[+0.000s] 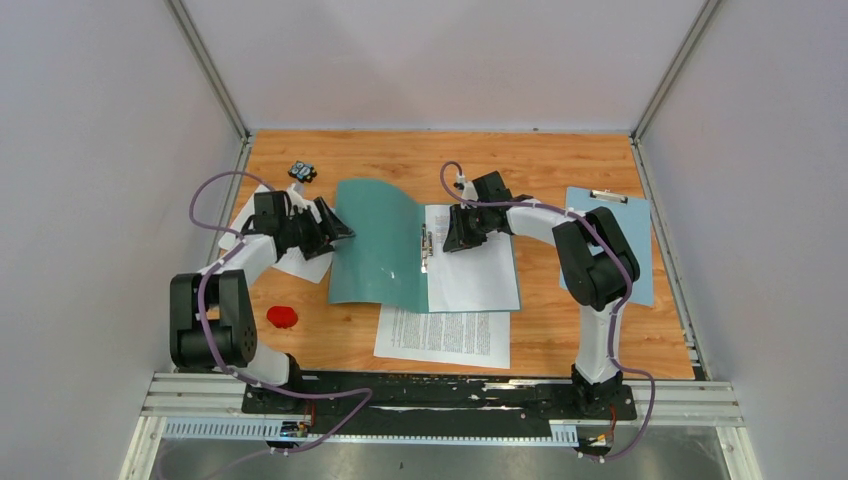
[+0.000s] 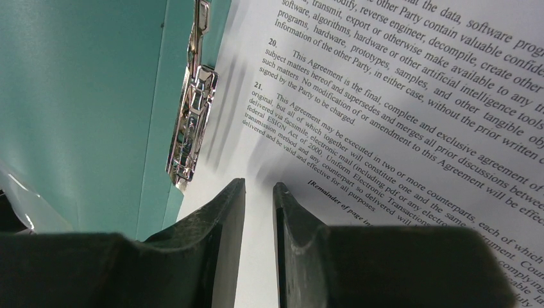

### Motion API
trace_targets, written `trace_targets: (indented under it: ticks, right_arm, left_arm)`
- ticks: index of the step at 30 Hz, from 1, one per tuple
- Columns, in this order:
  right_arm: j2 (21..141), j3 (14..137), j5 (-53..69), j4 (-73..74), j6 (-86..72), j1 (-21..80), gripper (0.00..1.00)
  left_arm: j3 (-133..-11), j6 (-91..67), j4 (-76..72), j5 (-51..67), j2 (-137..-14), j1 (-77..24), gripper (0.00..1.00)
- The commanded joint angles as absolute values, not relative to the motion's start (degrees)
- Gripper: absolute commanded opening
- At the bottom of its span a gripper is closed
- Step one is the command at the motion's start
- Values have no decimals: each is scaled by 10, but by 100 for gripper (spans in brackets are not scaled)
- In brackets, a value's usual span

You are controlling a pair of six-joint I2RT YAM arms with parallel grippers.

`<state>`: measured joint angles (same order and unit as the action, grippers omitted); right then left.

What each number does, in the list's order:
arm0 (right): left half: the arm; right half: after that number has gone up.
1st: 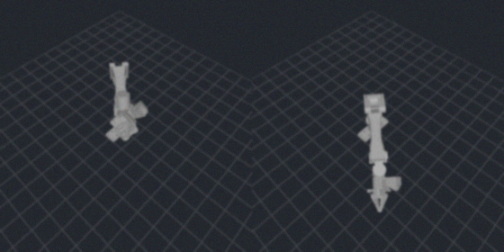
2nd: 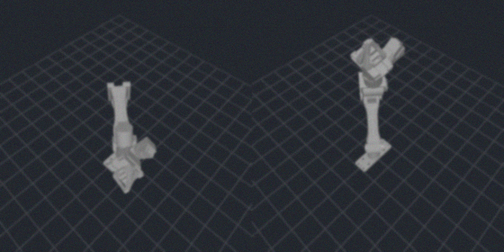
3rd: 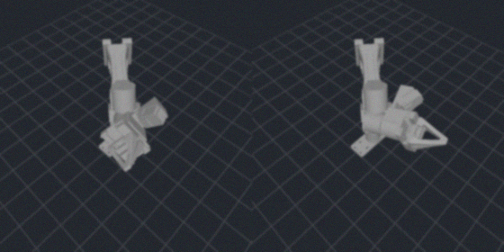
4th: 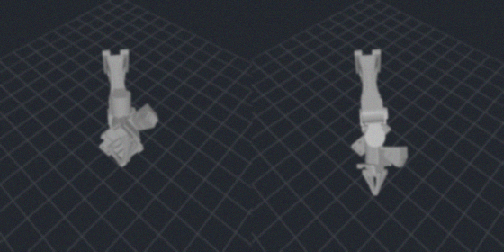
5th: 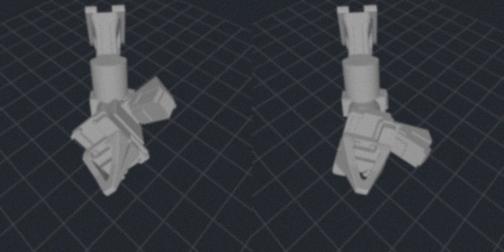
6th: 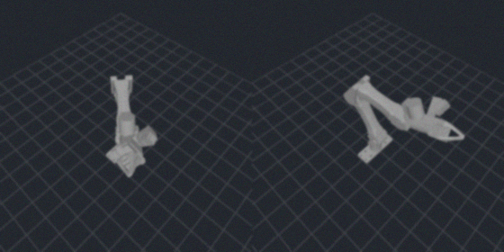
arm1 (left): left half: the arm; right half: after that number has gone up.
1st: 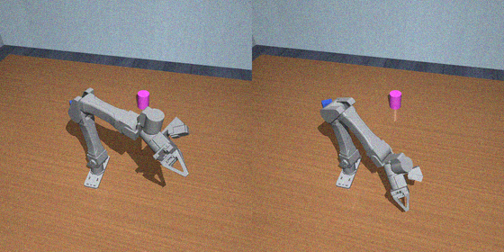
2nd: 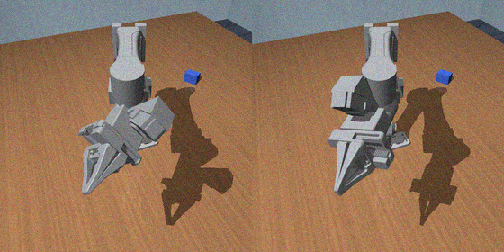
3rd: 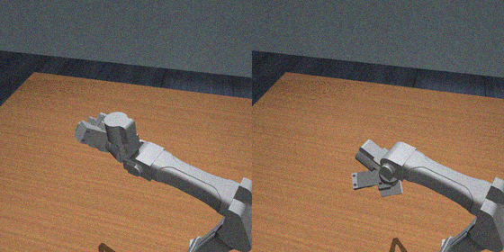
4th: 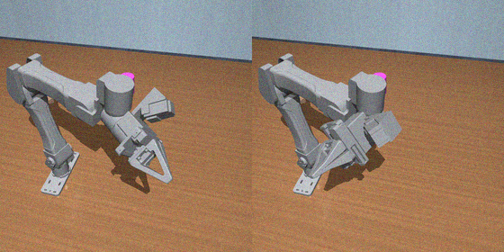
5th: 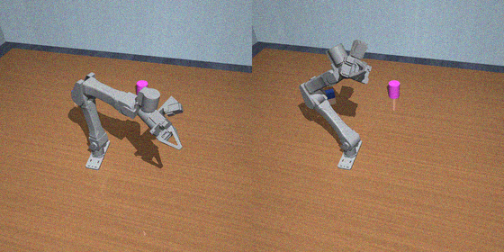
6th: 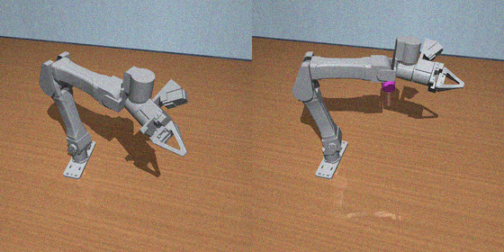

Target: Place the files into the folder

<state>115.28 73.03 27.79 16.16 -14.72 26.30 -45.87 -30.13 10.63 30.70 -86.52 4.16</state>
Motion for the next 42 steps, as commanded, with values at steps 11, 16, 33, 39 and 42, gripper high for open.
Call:
trace_targets:
  ticks: [11,16,33,39,42]
  right_arm:
    - [1187,701,244,181,-129,267,24]
    - [1185,701,242,185,-127,265,24]
    - [1184,700,235,194,-121,262,24]
    - [1190,704,237,192,-122,261,24]
    - [1190,706,236,194,-122,261,24]
  left_arm:
    - [-438,-425,-29,469,-750,33,83]
    - [-417,-481,-97,507,-741,33,82]
    - [-416,-522,-145,547,-713,32,79]
    - [-396,-590,-220,563,-711,32,79]
    - [-396,-595,-224,564,-712,32,78]
